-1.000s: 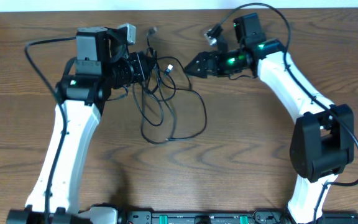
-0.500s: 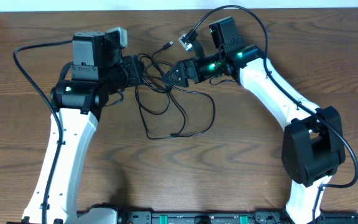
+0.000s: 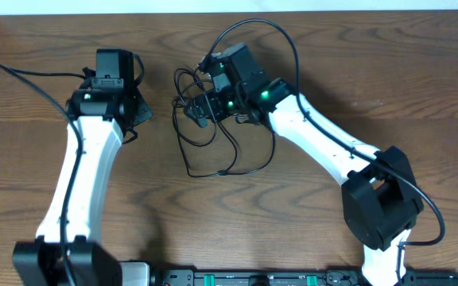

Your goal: Untangle cables

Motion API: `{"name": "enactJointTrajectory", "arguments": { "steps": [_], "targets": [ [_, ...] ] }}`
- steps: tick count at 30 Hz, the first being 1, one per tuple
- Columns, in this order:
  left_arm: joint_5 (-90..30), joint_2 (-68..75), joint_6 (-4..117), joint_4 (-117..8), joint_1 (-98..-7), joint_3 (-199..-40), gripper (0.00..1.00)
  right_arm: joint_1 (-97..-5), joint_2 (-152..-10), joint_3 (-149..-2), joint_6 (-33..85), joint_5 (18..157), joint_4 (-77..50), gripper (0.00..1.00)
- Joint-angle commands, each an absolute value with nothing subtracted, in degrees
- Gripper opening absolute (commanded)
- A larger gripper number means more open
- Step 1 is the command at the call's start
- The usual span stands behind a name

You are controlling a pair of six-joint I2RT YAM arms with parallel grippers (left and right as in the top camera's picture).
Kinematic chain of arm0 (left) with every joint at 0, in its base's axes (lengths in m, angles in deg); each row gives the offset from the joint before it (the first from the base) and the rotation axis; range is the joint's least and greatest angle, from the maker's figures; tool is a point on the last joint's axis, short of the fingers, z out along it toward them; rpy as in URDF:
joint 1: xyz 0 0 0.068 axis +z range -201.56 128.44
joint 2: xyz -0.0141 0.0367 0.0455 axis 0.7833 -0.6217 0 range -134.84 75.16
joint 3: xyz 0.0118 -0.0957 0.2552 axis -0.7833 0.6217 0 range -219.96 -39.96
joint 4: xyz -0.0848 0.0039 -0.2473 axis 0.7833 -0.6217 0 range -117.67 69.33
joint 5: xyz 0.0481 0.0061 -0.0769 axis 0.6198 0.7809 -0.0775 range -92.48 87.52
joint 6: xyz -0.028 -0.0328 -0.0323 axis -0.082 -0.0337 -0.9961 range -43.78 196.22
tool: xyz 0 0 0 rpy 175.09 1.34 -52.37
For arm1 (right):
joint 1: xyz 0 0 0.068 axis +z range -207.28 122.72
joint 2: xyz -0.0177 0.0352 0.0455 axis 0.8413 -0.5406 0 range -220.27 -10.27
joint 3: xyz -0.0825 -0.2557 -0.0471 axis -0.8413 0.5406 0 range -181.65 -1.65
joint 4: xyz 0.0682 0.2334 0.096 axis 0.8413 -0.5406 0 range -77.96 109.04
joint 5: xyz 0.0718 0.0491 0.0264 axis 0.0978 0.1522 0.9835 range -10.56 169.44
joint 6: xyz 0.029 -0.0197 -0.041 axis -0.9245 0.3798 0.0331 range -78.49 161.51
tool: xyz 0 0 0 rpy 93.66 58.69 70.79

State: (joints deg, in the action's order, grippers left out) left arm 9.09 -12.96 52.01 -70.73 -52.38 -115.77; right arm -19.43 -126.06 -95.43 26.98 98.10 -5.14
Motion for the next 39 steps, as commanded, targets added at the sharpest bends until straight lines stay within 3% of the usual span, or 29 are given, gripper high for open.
{"name": "enactJointTrajectory", "arguments": {
  "steps": [1,15,17,18,23,28,30,31,32,39],
  "targets": [
    [9.3,-15.9,50.4,-71.2,-50.9,-116.7,0.27,-19.3,-125.2,-95.6,26.8,88.5,-2.8,0.99],
    [5.5,-17.4,45.5,-71.4,-41.3,-116.7,0.43,-16.8,-136.4,-95.6,26.7,88.5,14.6,0.99],
    [5.5,-17.4,45.5,-71.4,-41.2,-116.7,0.5,-16.5,-137.7,-95.6,26.7,87.5,16.9,0.99],
    [5.5,-17.4,45.4,-71.4,-41.3,-116.7,0.6,-16.2,-138.7,-95.6,26.7,86.5,18.4,0.99],
    [5.5,-17.4,45.5,-71.4,-41.3,-116.7,0.69,-14.9,-143.9,-95.6,26.7,85.4,24.0,0.94],
    [5.5,-17.4,45.5,-71.6,-41.3,-116.7,0.69,-14.5,-145.1,-95.6,24.3,83.2,24.5,0.72],
    [5.4,-17.4,45.5,-71.8,-41.3,-116.7,0.7,-14.6,-145.1,-95.6,24.4,81.6,24.0,0.4],
    [5.5,-17.4,45.5,-71.9,-41.3,-116.7,0.69,-14.8,-145.1,-95.6,24.3,80.2,23.0,0.15],
    [5.5,-17.4,45.5,-72.1,-41.3,-116.7,0.69,-15.0,-145.1,-95.6,24.3,79.9,22.6,0.04],
    [5.4,-17.4,45.5,-72.7,-41.3,-116.7,0.69,-17.6,-142.9,-95.6,22.2,83.0,17.9,0.01]
  ]
}}
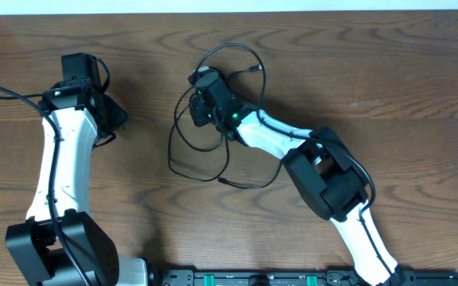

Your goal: Untangle cables

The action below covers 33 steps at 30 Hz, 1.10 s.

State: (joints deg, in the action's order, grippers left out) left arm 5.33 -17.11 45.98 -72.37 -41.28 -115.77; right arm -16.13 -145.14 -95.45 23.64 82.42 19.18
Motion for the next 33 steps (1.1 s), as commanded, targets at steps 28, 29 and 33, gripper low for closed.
{"name": "enactJointTrajectory", "arguments": {
  "steps": [28,29,33],
  "targets": [
    [-56.2,-17.4,56.1,-69.4,-41.5,-116.1,0.69,-25.0,-111.3,-95.6,22.9,99.8,-2.3,0.01],
    [-56.9,-17.4,55.1,-69.4,-41.6,-116.1,0.69,-25.2,-111.3,-95.6,22.9,101.1,-2.0,0.01],
    [-57.5,-17.4,48.6,-69.4,-41.8,-116.1,0.69,-25.4,-111.3,-95.6,22.2,101.4,-1.9,0.01]
  ]
}}
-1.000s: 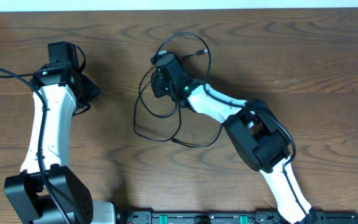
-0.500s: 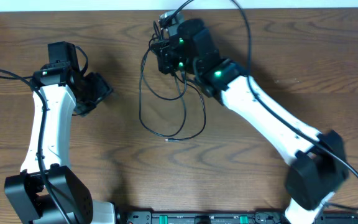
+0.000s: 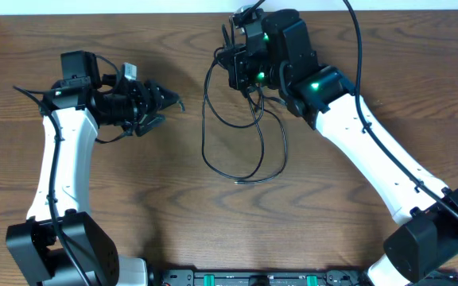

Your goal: Untangle cables

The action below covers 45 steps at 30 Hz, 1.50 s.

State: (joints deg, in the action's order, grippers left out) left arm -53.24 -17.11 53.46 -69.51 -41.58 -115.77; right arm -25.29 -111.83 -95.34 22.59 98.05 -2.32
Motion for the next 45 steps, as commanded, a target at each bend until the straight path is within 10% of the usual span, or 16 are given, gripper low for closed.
{"name": "enactJointTrajectory", "arguments": {
  "steps": [1,45],
  "targets": [
    [-57.5,-17.4,47.6,-69.4,-41.8,-116.1,0.7,-25.4,-111.3,-95.6,22.2,101.5,-2.0,0.01],
    [-57.3,-17.4,40.1,-56.9,-54.5,-116.1,0.68,-24.8,-111.5,-95.6,22.6,89.5,-7.5,0.01]
  ]
}}
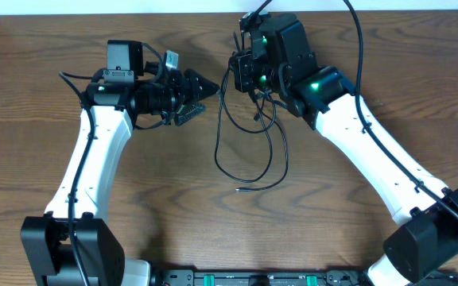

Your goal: Untangle cables

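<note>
A tangle of thin black cables (249, 135) hangs in long loops from my right gripper (242, 70), which is shut on the top of the bundle near the table's back edge. The loops trail down onto the wood, and a loose cable end (240, 188) lies at the bottom. My left gripper (203, 98) points to the right, just left of the hanging loops and apart from them. It is open, with nothing between its fingers.
A thin white cable lies at the far right edge of the brown wooden table (157, 206). A black rail (293, 278) runs along the front edge. Each arm trails its own black lead.
My left gripper has moved right, from the left part of the table to just beside the hanging cables. The loops hang slightly further right. The right gripper holds about the same spot.
At first my right gripper was down on the tangle at the table's centre, with the left gripper away to the left. Then the right arm stood folded over the tangle and the left was further left. Later the right held the cables up at the back edge. Now the open left gripper is beside them.
</note>
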Motion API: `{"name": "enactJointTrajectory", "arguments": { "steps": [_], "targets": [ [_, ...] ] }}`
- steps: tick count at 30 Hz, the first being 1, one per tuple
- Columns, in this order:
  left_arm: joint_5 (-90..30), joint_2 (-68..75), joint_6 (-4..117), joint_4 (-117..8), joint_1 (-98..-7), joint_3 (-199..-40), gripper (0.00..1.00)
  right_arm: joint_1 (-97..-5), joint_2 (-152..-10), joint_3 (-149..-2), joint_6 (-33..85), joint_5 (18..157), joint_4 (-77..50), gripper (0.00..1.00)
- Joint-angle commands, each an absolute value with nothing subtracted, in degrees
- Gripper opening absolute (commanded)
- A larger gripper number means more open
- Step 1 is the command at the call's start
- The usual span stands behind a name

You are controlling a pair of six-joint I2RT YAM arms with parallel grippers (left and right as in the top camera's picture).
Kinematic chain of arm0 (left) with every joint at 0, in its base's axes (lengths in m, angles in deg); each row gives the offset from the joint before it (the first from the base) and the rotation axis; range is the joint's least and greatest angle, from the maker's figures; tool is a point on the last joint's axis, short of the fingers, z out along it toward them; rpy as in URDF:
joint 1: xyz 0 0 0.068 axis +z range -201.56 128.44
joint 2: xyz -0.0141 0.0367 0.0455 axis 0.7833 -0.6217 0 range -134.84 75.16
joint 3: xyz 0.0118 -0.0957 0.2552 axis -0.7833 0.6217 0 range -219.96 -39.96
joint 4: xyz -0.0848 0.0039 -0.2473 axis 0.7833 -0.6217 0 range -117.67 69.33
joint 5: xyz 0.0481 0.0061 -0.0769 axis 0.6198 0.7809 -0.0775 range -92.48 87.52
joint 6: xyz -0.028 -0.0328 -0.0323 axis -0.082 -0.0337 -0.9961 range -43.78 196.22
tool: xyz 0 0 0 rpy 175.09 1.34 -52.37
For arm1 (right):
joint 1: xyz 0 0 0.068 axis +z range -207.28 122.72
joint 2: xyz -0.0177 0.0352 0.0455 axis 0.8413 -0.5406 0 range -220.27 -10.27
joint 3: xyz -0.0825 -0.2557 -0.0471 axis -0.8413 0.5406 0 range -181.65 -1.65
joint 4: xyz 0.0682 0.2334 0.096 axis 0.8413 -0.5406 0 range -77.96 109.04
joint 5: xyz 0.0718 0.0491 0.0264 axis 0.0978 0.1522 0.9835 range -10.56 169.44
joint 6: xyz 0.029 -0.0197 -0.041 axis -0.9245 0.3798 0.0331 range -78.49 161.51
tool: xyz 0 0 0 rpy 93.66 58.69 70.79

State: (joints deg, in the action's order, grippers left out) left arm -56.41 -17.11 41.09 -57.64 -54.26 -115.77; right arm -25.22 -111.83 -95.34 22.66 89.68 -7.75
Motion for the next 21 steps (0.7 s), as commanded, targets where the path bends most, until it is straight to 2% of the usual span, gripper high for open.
{"name": "enactJointTrajectory", "arguments": {
  "steps": [1,6,10,11,21],
  "targets": [
    [-57.3,-17.4,40.1,-56.8,-54.5,-116.1,0.68,-24.7,-111.5,-95.6,22.6,90.2,-7.5,0.01],
    [-56.5,-17.4,40.1,-56.1,-54.5,-116.1,0.68,-23.8,-111.5,-95.6,21.8,93.6,-7.2,0.01],
    [-53.8,-17.4,40.1,-56.2,-55.0,-116.1,0.59,-23.1,-111.5,-95.6,20.6,96.1,-5.1,0.01],
    [-52.9,-17.4,40.1,-56.2,-55.3,-116.1,0.59,-23.1,-111.5,-95.6,20.5,96.1,-4.7,0.01],
    [-34.8,-17.4,40.2,-58.4,-59.5,-116.1,0.59,-23.1,-111.5,-95.6,20.1,98.5,-3.7,0.01]
  ]
}}
